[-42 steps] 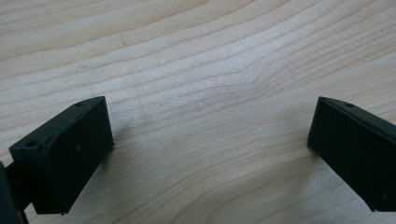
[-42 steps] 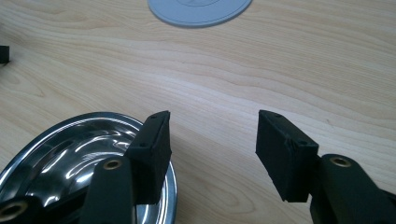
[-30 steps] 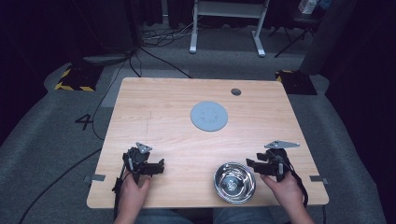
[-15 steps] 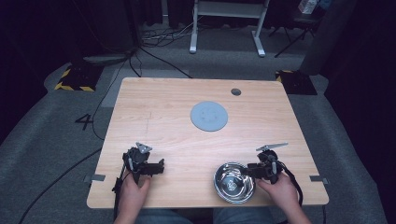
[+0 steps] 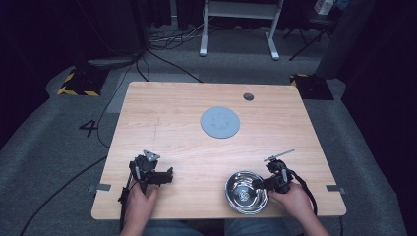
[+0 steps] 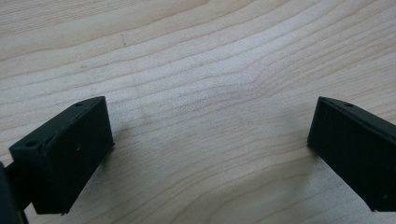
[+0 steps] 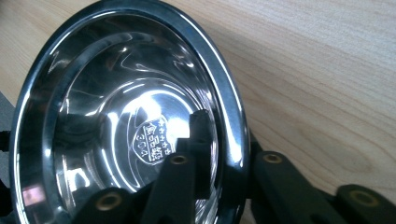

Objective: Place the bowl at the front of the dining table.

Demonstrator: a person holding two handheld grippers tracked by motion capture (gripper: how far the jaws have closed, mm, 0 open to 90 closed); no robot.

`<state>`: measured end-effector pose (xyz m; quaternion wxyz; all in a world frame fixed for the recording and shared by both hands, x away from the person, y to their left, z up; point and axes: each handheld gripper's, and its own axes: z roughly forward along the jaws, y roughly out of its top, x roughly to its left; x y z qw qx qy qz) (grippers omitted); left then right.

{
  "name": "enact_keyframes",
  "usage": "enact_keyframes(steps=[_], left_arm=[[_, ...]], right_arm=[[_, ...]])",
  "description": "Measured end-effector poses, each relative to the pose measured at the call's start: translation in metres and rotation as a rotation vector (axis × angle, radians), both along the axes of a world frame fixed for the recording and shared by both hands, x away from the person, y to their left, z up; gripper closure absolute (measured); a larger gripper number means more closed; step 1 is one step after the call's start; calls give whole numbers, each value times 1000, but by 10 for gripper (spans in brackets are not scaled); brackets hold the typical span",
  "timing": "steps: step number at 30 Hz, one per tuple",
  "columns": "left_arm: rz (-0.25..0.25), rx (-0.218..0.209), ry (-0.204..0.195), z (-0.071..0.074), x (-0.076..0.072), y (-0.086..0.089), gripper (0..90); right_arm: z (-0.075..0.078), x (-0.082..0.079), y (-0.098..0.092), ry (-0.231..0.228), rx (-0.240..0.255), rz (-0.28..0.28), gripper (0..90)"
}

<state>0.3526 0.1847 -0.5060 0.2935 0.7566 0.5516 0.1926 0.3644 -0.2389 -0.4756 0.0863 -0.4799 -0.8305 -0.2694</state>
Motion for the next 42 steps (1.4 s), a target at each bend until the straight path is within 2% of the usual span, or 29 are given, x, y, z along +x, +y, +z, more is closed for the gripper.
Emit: enact_keyframes(steps=[2, 5, 16, 17, 24, 25, 29, 42], left_arm=[[-1, 1, 0, 0, 0, 0, 2], [-1, 1, 0, 0, 0, 0, 2], [0, 0, 0, 0, 0, 0, 2], [-1, 1, 0, 0, 0, 0, 2], [0, 0, 1, 0, 0, 0, 2], [0, 0, 1, 0, 0, 0, 2], [-1, 1, 0, 0, 0, 0, 2], [5, -3, -1, 0, -1, 0, 2]], right_arm=[[2, 0, 0, 0, 10, -3, 864], [5, -2, 1, -19, -2, -3, 864], [18, -6, 6, -89, 0, -12, 858], [21, -7, 7, -109, -12, -18, 858], [31, -9, 9, -165, -23, -18, 852], [33, -9, 10, -189, -27, -14, 853], [40, -8, 10, -229, -41, -29, 852], [65, 0, 17, -342, -45, -52, 852]])
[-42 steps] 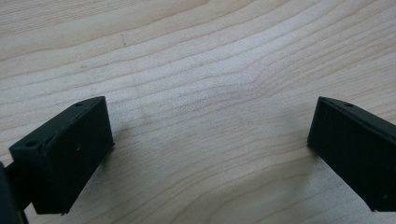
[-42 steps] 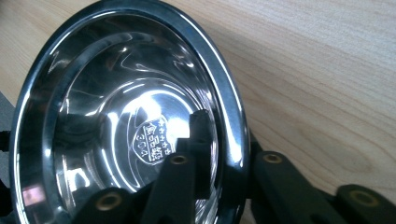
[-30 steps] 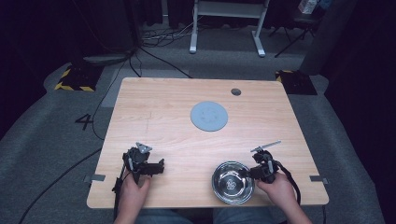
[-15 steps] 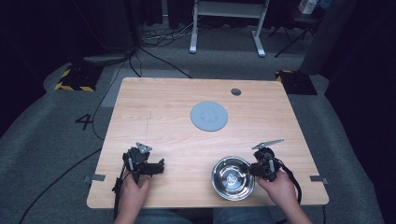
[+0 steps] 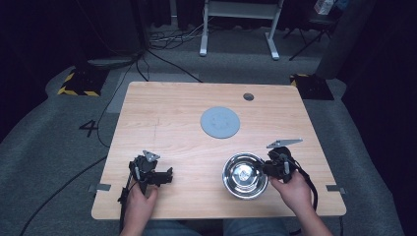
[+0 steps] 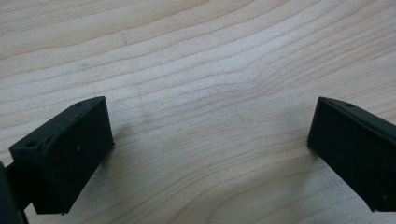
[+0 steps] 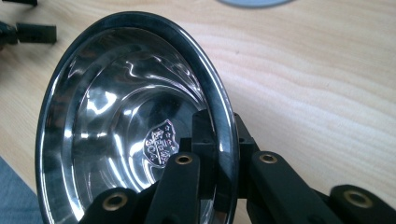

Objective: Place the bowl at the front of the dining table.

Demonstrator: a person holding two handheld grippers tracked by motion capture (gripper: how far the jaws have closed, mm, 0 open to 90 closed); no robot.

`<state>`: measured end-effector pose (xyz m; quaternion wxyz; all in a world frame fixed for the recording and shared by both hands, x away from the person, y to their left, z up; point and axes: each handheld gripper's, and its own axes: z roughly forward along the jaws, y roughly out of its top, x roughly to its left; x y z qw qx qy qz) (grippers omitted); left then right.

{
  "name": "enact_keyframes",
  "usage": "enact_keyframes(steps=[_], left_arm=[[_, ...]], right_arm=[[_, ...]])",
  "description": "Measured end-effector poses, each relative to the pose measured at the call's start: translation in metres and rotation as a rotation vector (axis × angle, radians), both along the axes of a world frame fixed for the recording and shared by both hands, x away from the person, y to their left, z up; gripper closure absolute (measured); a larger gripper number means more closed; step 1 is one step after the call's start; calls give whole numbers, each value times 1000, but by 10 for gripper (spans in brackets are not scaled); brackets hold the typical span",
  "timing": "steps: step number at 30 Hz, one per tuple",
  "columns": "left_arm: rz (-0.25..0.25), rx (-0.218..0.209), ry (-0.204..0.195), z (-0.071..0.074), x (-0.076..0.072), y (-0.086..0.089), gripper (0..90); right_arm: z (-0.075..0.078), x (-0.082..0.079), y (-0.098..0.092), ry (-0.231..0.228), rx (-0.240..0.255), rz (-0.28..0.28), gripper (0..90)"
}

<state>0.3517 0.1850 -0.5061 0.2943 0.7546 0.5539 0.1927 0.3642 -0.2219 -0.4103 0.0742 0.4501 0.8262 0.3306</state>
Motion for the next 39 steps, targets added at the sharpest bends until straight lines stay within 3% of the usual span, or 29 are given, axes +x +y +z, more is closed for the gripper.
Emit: enact_keyframes(steps=[12, 21, 27, 39], left_arm=[[0, 0, 0, 0, 0, 0, 2], [0, 0, 0, 0, 0, 0, 2], [1, 1, -1, 0, 0, 0, 5], [7, 1, -3, 0, -1, 1, 5]], right_arm=[[20, 17, 5, -74, 0, -27, 851], [33, 33, 5, -137, 49, -107, 851], [41, 45, 8, -185, 32, -129, 851], [54, 79, 19, -201, 11, -196, 849]])
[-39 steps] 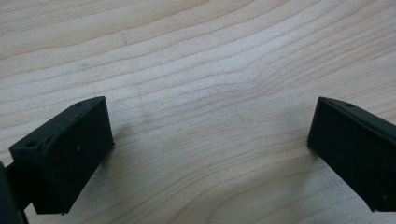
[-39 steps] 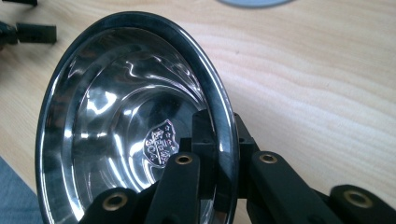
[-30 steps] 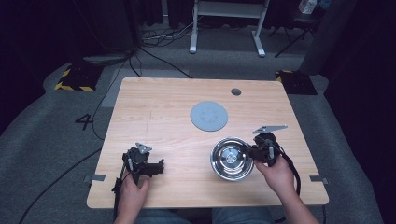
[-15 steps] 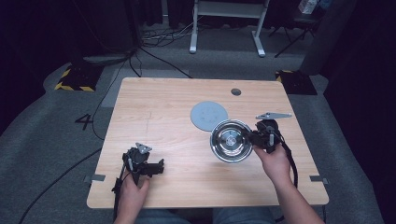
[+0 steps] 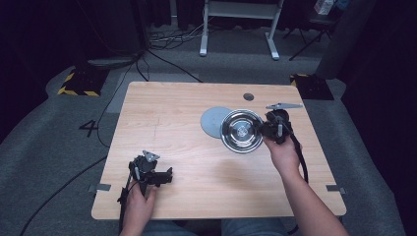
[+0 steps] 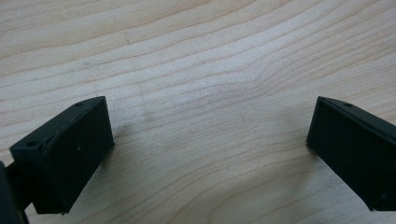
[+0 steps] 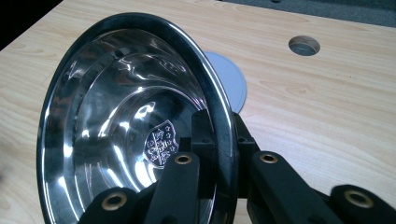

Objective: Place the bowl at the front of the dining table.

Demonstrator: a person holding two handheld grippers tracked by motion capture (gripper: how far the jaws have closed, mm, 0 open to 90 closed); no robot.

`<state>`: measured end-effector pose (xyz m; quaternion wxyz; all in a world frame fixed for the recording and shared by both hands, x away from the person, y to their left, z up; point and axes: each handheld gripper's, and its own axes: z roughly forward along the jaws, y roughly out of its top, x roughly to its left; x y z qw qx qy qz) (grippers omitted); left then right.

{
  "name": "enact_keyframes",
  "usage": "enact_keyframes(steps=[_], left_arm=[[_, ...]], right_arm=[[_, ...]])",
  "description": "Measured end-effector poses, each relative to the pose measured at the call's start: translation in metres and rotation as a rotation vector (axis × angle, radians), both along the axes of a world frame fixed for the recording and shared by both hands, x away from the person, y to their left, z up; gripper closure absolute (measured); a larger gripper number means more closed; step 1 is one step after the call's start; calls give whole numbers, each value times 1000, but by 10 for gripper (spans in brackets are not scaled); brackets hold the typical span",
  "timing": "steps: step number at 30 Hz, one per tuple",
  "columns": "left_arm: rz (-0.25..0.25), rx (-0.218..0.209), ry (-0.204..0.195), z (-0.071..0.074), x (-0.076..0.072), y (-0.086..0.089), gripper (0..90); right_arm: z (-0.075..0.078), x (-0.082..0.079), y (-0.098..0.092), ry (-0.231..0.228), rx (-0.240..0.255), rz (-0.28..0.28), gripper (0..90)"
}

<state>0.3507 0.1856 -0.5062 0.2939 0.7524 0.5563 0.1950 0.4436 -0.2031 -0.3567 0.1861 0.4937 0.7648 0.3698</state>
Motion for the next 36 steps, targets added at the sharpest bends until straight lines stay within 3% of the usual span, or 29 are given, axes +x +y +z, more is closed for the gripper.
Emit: enact_keyframes(steps=[14, 20, 26, 36], left_arm=[[6, -1, 0, 0, 0, 0, 4], [11, 0, 3, 0, 1, -1, 3], [14, 3, 3, 0, 3, -1, 3], [14, 3, 3, 0, 3, -1, 3]], right_arm=[[14, 31, 21, -48, -43, -3, 847], [13, 44, 23, -34, -13, -23, 844], [15, 54, 28, -56, -32, -32, 840], [18, 85, 41, -30, 3, -69, 840]])
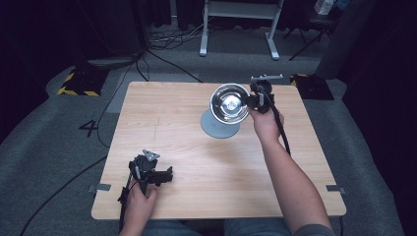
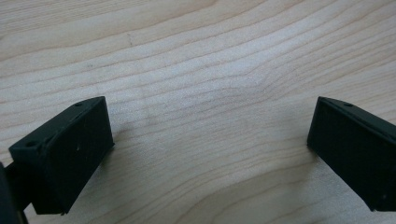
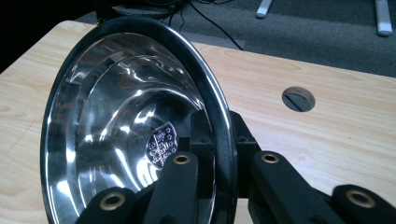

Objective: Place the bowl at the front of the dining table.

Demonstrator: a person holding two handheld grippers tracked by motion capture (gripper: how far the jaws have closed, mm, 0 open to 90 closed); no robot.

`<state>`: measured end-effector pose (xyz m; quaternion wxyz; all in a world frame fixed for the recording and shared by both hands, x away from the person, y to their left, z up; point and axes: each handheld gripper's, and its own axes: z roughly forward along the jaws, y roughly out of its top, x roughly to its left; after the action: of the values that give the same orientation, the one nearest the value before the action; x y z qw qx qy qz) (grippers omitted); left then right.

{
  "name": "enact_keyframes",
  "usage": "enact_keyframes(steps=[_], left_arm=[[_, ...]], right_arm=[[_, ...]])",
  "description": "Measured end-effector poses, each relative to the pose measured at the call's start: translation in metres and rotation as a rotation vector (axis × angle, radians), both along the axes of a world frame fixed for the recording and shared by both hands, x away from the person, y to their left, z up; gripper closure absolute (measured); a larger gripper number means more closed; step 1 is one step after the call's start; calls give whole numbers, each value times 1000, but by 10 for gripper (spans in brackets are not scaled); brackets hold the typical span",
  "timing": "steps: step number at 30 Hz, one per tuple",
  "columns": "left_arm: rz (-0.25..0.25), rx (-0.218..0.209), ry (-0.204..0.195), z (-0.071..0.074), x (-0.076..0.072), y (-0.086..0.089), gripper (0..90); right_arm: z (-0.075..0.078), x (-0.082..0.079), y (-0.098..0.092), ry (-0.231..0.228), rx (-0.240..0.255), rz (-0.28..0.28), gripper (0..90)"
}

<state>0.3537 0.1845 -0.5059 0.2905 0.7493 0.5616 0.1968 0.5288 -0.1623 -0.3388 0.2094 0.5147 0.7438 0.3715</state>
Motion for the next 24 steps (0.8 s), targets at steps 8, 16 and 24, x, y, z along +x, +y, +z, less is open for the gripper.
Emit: enact_keyframes(steps=[8, 16, 24], left_arm=[[-2, -2, 0, 0, 0, 0, 3], [-2, 0, 0, 0, 0, 0, 3], [0, -1, 0, 0, 0, 0, 3]], right_arm=[[0, 17, 10, 10, 1, 1, 840], [0, 33, 16, 21, -10, -8, 840], [0, 46, 21, 31, -10, -36, 840]])
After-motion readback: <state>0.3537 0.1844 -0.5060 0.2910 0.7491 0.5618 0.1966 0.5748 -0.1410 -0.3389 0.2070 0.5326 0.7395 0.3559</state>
